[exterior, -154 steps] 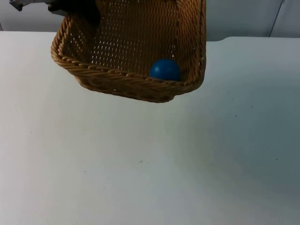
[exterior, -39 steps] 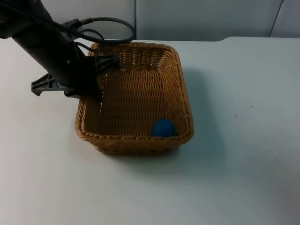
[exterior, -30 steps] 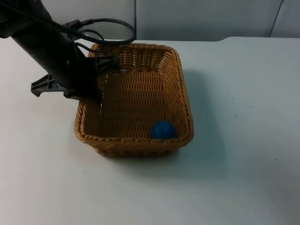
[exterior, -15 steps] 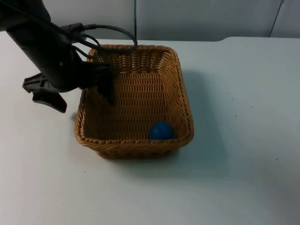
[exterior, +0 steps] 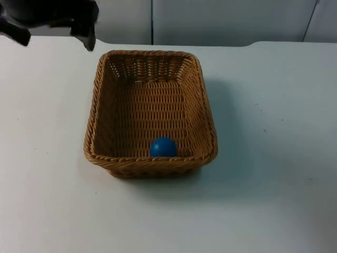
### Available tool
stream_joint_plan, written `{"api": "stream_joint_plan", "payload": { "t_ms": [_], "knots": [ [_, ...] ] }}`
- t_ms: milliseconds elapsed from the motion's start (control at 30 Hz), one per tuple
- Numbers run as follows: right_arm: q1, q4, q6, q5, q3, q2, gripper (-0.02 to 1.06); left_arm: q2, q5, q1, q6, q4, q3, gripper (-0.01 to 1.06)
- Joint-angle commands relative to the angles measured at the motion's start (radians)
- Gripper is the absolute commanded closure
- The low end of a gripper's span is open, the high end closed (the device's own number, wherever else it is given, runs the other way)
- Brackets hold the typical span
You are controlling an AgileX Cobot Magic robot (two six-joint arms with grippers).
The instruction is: Pick up the basket with the left hand and place the ball into the basket with the right hand.
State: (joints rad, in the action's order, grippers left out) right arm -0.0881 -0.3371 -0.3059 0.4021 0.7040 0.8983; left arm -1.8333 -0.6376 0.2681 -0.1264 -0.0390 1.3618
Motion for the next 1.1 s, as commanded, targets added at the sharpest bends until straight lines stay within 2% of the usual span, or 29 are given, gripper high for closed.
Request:
{"api": "stream_joint_plan", "payload": {
  "t_ms": [0,200,367,567,700,833,967,1000,1067],
  "knots": [
    [-0.004,-0.006,-0.006,-0.02,-0.002,0.001,0.0,0.055,-0.027,0.004,-0.012,-0.039,0.0,0.0],
    [-0.004,-0.009,-0.006,-0.066,-0.002,0.001,0.0,0.17,-0.1,0.004,-0.006,-0.045,-0.002,0.0],
    [-0.004,0.001,-0.008,-0.111,-0.002,0.001,0.0,0.255,-0.125,0.004,-0.006,-0.045,-0.002,0.0],
    [-0.004,0.001,-0.008,-0.115,-0.002,0.001,0.0,0.34,-0.2,0.004,-0.006,-0.045,-0.002,0.0],
    [-0.004,0.001,-0.008,-0.112,-0.002,-0.002,0.0,0.388,-0.217,0.004,-0.003,-0.045,-0.002,0.0],
    [-0.004,0.001,-0.008,-0.068,-0.002,-0.031,0.0,0.433,-0.251,0.004,0.048,-0.049,-0.003,0.0],
    [-0.004,0.001,-0.008,0.048,-0.002,-0.122,0.0,0.55,-0.234,0.004,0.05,-0.049,-0.108,0.0],
    [-0.004,0.001,-0.008,0.048,-0.002,-0.122,0.0,0.55,-0.234,0.004,0.05,-0.049,-0.108,0.0],
    [-0.004,0.001,-0.008,0.1,-0.002,-0.17,0.0,0.628,-0.21,0.004,0.044,-0.049,-0.194,0.0]
  ]
}}
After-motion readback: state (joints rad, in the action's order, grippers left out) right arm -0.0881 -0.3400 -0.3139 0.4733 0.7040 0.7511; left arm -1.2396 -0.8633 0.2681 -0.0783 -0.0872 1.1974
